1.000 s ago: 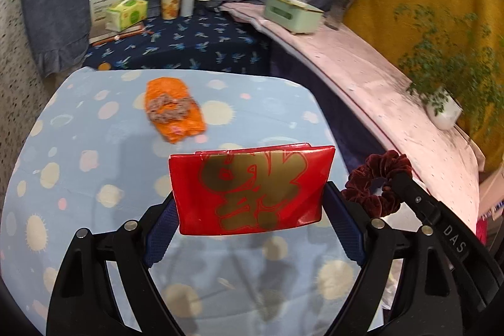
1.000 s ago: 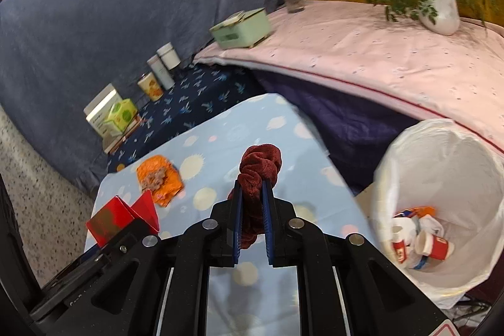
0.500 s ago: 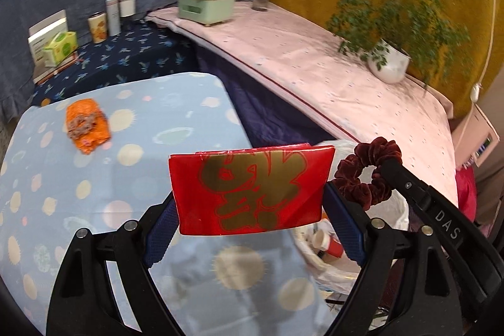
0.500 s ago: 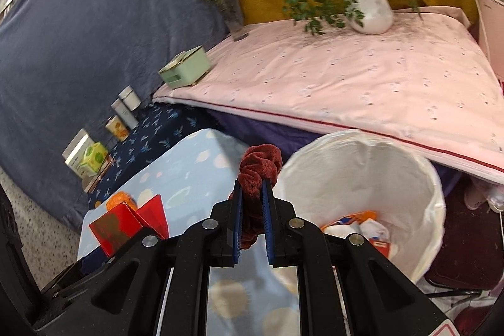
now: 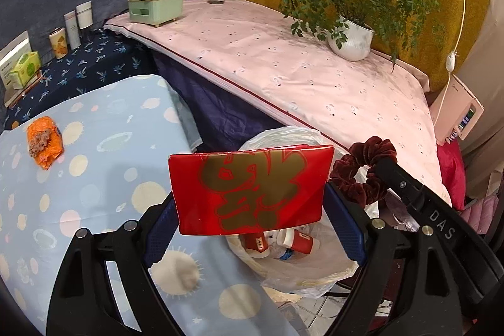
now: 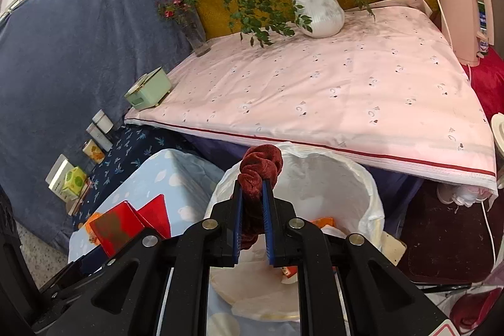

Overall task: Collect trash
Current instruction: 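Carry the red packet and scrunchie over the bin and open both grippers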

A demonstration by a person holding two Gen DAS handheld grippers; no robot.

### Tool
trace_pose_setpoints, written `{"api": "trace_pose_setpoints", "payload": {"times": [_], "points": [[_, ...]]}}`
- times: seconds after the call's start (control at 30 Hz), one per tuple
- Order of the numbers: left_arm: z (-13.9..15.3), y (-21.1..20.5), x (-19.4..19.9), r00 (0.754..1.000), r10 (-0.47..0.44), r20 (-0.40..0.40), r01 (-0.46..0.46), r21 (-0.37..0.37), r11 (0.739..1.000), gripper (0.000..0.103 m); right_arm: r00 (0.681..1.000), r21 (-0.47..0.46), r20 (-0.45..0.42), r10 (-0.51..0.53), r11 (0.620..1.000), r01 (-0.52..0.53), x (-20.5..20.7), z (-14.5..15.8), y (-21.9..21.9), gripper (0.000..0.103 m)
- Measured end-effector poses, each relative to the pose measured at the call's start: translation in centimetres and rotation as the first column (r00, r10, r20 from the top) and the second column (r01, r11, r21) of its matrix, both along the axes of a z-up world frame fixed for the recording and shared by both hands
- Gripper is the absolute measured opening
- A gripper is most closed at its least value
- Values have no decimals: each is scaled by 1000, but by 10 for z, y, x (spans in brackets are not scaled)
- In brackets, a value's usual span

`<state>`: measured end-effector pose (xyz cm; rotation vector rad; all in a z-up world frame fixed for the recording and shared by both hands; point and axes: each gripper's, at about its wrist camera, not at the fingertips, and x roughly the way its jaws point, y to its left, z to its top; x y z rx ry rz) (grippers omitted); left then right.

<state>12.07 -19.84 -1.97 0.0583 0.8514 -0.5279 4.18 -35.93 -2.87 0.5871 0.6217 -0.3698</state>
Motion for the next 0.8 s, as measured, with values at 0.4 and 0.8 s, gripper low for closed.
{"api": "trace_pose_setpoints", "payload": {"times": [0.4, 0.8], "points": [[-3, -8, 3, 1000, 0, -7, 0, -13, 1000, 90, 999, -12, 4, -54, 998, 54, -10, 2, -10, 31], [5, 0, 4, 1000, 5, 2, -5, -35, 999, 90, 999, -21, 4, -46, 999, 46, -9, 6, -4, 31]]}}
